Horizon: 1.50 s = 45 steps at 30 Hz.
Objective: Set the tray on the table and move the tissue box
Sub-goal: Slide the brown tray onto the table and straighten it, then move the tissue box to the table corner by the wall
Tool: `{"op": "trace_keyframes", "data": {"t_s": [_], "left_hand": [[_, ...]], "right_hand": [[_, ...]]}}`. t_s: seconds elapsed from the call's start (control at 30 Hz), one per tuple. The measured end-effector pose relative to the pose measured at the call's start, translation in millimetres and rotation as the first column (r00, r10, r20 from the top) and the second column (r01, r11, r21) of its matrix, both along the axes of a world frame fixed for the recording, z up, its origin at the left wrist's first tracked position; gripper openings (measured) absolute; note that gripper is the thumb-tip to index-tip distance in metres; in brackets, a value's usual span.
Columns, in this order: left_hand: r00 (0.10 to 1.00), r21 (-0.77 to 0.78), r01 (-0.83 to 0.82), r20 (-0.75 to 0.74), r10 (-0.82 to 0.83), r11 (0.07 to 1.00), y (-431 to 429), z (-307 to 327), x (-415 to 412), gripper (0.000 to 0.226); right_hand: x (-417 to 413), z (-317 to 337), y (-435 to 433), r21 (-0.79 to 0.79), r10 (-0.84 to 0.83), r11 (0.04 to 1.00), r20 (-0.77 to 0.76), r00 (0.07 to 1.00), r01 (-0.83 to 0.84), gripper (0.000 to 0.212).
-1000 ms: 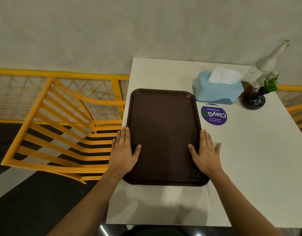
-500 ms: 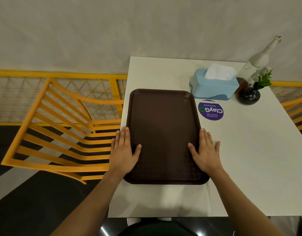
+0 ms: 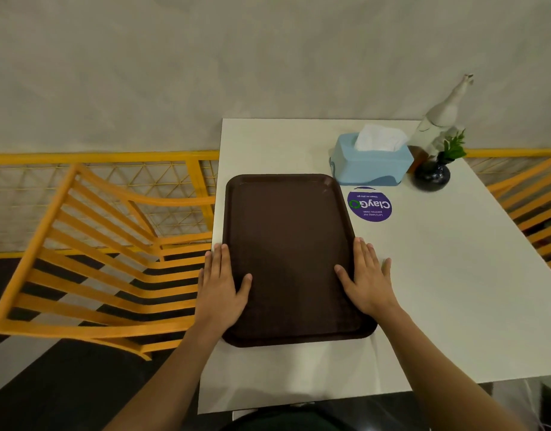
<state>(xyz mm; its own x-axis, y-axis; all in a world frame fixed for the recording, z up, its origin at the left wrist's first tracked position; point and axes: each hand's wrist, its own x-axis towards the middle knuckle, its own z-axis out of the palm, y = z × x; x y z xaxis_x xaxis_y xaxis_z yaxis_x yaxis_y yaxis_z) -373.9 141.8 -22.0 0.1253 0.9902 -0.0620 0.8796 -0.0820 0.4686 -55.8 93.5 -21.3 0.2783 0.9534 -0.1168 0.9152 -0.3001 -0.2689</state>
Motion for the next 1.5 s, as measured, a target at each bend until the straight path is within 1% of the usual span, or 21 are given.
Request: {"op": "trace_keyframes", "data": {"t_s": [0.1,0.17,0.23,0.33,0.4,0.5,0.67,0.8,0.93,1.0,1.07,1.2,1.27,1.33,1.43,1.5], "left_hand": [[0.998,-0.028,0.014,0.059,-0.013,1.0,1,2,-2,0.089],[0.996,-0.041,0.02,0.089,-0.016,0.999,1,6,-5,0.088],[0.996,0.001,0.049,0.071,-0.049,0.999,4,13,-6,0.081],[0.99,0.122,0.126,0.046,-0.132,0.984,15,30,3,0.065],[0.983,0.175,0.153,0.077,-0.169,0.973,23,43,19,0.057],[0.967,0.215,0.161,0.159,-0.198,0.963,40,62,54,0.052],[0.941,0.245,0.184,0.235,-0.242,0.952,75,85,131,0.053],[0.925,0.234,0.136,0.318,-0.208,0.963,102,96,195,0.062],[0.909,0.187,0.075,0.392,-0.144,0.98,131,97,254,0.074],[0.903,0.152,0.045,0.416,-0.106,0.987,144,93,278,0.083],[0.899,0.128,0.019,0.433,-0.073,0.992,156,89,297,0.092],[0.89,0.103,-0.02,0.455,-0.029,0.994,174,79,321,0.108],[0.899,0.076,-0.022,0.437,-0.013,0.997,183,75,326,0.118],[0.911,0.04,-0.022,0.413,0.003,0.999,193,71,329,0.13],[0.916,-0.039,-0.025,0.4,0.038,0.999,207,67,330,0.142],[0.902,-0.117,-0.015,0.428,0.064,0.993,215,65,329,0.141]], "right_hand": [[1,3,0,-0.005,0.0,1.0,-0.025,1.0,0.0,0.083],[1,8,-2,0.022,-0.002,1.0,-0.069,0.998,0.004,0.083],[0,14,-5,0.1,-0.01,0.995,-0.129,0.992,0.023,0.079],[4,22,-10,0.234,-0.029,0.969,-0.207,0.978,0.079,0.064],[10,26,-10,0.288,-0.045,0.951,-0.221,0.974,0.109,0.055],[27,36,0,0.345,-0.073,0.925,-0.25,0.966,0.159,0.049],[78,60,38,0.44,-0.079,0.871,-0.313,0.947,0.218,0.053],[128,78,81,0.49,-0.026,0.848,-0.343,0.939,0.203,0.05],[170,87,126,0.541,0.014,0.822,-0.333,0.943,0.179,0.048],[187,85,145,0.527,0.029,0.834,-0.337,0.941,0.163,0.053],[201,81,161,0.483,0.054,0.863,-0.384,0.922,0.151,0.06],[214,70,174,0.466,0.095,0.873,-0.451,0.887,0.144,0.072],[217,63,176,0.479,0.125,0.865,-0.495,0.86,0.15,0.076],[221,56,180,0.451,0.125,0.877,-0.549,0.826,0.167,0.079],[225,48,184,0.384,0.087,0.903,-0.601,0.795,0.192,0.082],[226,45,187,0.344,0.069,0.917,-0.639,0.766,0.204,0.082]]}}
